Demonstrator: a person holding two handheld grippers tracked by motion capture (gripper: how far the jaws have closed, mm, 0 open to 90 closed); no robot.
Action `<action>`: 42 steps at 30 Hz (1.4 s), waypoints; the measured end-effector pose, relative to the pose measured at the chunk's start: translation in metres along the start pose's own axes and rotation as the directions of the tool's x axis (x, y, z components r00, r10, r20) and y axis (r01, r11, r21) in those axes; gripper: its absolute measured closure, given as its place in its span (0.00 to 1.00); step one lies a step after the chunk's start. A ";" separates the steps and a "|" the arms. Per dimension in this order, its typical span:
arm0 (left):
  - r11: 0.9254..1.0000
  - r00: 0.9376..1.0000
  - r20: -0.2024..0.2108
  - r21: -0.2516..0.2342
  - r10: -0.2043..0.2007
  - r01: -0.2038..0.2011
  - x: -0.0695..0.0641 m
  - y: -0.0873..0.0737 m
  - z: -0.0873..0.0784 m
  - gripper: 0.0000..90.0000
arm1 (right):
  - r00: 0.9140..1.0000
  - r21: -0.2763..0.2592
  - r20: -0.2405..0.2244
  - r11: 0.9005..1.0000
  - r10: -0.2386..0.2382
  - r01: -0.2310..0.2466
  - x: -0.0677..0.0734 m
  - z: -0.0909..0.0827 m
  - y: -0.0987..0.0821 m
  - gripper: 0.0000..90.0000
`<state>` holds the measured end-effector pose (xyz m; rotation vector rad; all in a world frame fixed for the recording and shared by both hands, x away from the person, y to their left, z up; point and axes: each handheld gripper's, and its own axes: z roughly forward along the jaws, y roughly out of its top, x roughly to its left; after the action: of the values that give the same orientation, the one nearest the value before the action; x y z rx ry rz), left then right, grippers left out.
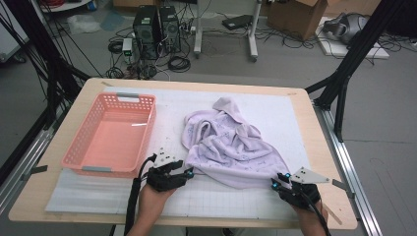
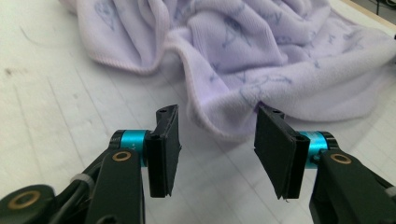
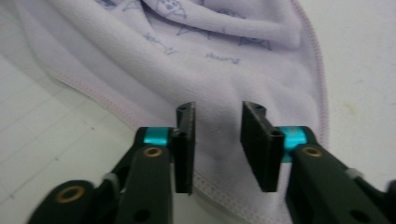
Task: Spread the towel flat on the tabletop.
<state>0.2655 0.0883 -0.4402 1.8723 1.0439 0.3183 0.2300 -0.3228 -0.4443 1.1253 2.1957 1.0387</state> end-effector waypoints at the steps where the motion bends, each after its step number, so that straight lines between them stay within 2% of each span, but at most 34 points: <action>1: 1.000 1.000 0.002 0.008 0.004 -0.004 0.000 -0.001 0.002 0.61 | 1.000 0.001 -0.003 1.000 0.012 -0.012 0.001 0.001 0.000 0.63; 3: 0.999 1.000 0.010 0.037 0.001 -0.002 -0.003 -0.003 0.011 0.69 | 1.000 0.018 -0.011 1.000 0.016 -0.016 0.003 0.006 -0.001 0.62; 4: 0.999 1.000 0.016 0.049 0.015 -0.016 -0.004 -0.003 0.015 0.78 | 1.000 0.033 -0.015 0.999 0.010 -0.009 0.003 0.009 -0.002 0.64; 5: 0.999 1.000 0.010 0.048 0.026 -0.026 -0.006 -0.004 0.017 0.87 | 1.000 0.030 -0.020 1.000 0.009 -0.009 0.004 0.009 -0.002 0.68; 6: 0.999 1.000 0.011 0.043 0.024 -0.025 -0.007 -0.004 0.017 0.92 | 0.999 0.031 -0.041 0.999 0.013 -0.012 0.004 0.009 -0.002 0.78; 8: 0.999 0.999 0.009 0.029 0.036 -0.036 -0.009 -0.003 0.013 0.93 | 0.997 0.030 -0.077 1.000 -0.003 0.005 0.006 0.008 -0.002 0.93; 10: 0.999 0.999 0.018 0.021 0.037 -0.037 -0.009 -0.002 0.004 0.94 | 0.994 0.046 -0.108 0.999 -0.011 0.016 0.008 0.006 -0.001 0.95; 11: 0.999 0.999 0.021 0.015 0.036 -0.036 -0.008 -0.002 -0.003 0.94 | 0.990 0.050 -0.144 0.999 -0.004 0.011 0.008 0.004 -0.001 0.95; 13: 1.000 0.999 0.027 0.000 0.029 -0.029 -0.006 -0.001 -0.016 0.94 | 0.983 0.045 -0.183 0.999 -0.005 0.013 0.010 -0.002 -0.003 0.95; 15: 0.999 0.999 0.028 -0.021 0.034 -0.033 -0.005 0.001 -0.031 0.94 | 0.972 0.031 -0.235 1.000 0.008 -0.001 0.011 -0.009 -0.003 0.95; 16: 0.998 0.998 0.026 -0.027 0.050 -0.050 -0.006 0.003 -0.037 0.94 | 0.960 0.016 -0.281 1.000 0.008 -0.003 0.015 -0.017 -0.002 0.95; 17: 0.998 0.998 0.028 -0.035 0.058 -0.057 -0.007 0.004 -0.043 0.94 | 0.960 0.016 -0.281 1.000 0.008 -0.003 0.015 -0.017 -0.002 0.95; 18: 0.998 0.998 0.035 -0.047 0.054 -0.052 -0.008 0.006 -0.048 0.94 | 0.954 0.008 -0.298 1.000 0.000 0.002 0.017 -0.022 -0.001 0.95; 19: 0.997 0.998 0.038 -0.061 0.049 -0.047 -0.008 0.008 -0.053 0.93 | 0.939 -0.009 -0.344 1.000 -0.007 0.004 0.021 -0.029 0.001 0.95; 20: 0.996 0.998 0.039 -0.073 0.045 -0.042 -0.007 0.010 -0.056 0.93 | 0.939 -0.009 -0.344 1.000 -0.007 0.004 0.021 -0.029 0.001 0.95; 21: 0.996 0.998 0.043 -0.079 0.038 -0.035 -0.005 0.012 -0.058 0.93 | 0.925 -0.027 -0.381 1.000 -0.009 -0.001 0.022 -0.032 0.001 0.95; 23: 0.997 0.999 0.049 -0.073 0.018 -0.015 -0.001 0.016 -0.054 0.92 | 0.920 -0.039 -0.391 0.999 0.005 -0.022 0.023 -0.034 0.000 0.92; 24: 0.998 0.999 0.051 -0.055 0.013 -0.011 0.000 0.018 -0.048 0.91 | 0.923 -0.038 -0.384 0.999 0.011 -0.028 0.022 -0.033 0.000 0.88; 25: 0.999 0.999 0.051 -0.032 0.011 -0.009 0.001 0.019 -0.041 0.89 | 0.927 -0.043 -0.375 0.998 0.021 -0.040 0.020 -0.032 0.000 0.80; 26: 1.000 0.999 0.050 -0.015 0.003 -0.002 0.002 0.020 -0.033 0.85 | 0.927 -0.052 -0.371 0.996 0.047 -0.071 0.018 -0.031 0.001 0.76; 28: 1.000 0.999 0.040 0.003 0.005 -0.005 0.002 0.022 -0.020 0.81 | 0.922 -0.101 -0.379 0.987 0.082 -0.129 0.011 -0.032 0.003 0.68; 29: 1.000 0.999 0.037 0.012 -0.006 0.005 0.002 0.022 -0.013 0.80 | 0.928 -0.134 -0.360 0.978 0.099 -0.157 0.007 -0.033 0.004 0.64; 30: 1.000 0.999 0.036 0.015 -0.011 0.011 0.003 0.023 -0.007 0.79 | 0.939 -0.148 -0.325 0.974 0.113 -0.168 0.003 -0.033 0.005 0.64; 31: 1.000 0.999 0.036 0.020 -0.011 0.010 0.003 0.023 -0.002 0.79 | 0.955 -0.143 -0.268 0.976 0.123 -0.165 0.000 -0.031 0.007 0.63; 32: 0.999 0.999 0.035 0.032 -0.016 0.015 0.002 0.024 0.006 0.79 | 0.968 -0.126 -0.214 0.979 0.128 -0.157 -0.003 -0.028 0.007 0.60; 33: 0.999 0.999 0.038 0.042 -0.017 0.015 0.001 0.024 0.012 0.78 | 0.981 -0.093 -0.140 0.984 0.137 -0.150 -0.008 -0.018 0.009 0.59; 35: 0.998 0.999 0.036 0.060 -0.017 0.015 -0.001 0.026 0.023 0.77 | 0.990 -0.041 -0.067 0.991 0.125 -0.128 -0.012 0.000 0.011 0.55; 36: 0.998 0.999 0.038 0.063 -0.018 0.015 -0.002 0.027 0.028 0.76 | 0.993 -0.023 -0.045 0.994 0.108 -0.109 -0.013 0.010 0.014 0.53; 40: 0.998 1.000 0.021 0.060 -0.020 0.019 -0.004 0.029 0.043 0.75 | 0.998 0.006 -0.033 0.999 0.053 -0.053 -0.016 0.046 0.031 0.45; 41: 0.998 1.000 0.018 0.064 -0.021 0.020 -0.003 0.029 0.045 0.75 | 0.999 0.022 -0.029 0.999 0.037 -0.037 -0.016 0.055 0.036 0.46; 42: 0.998 1.000 0.014 0.066 -0.021 0.020 -0.003 0.028 0.047 0.75 | 0.999 0.031 -0.029 0.999 0.013 -0.012 -0.016 0.062 0.040 0.51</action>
<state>0.3070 0.0518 -0.4411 1.9185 1.0740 0.2606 0.3005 -0.2950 -0.4497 1.1464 2.2373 1.0358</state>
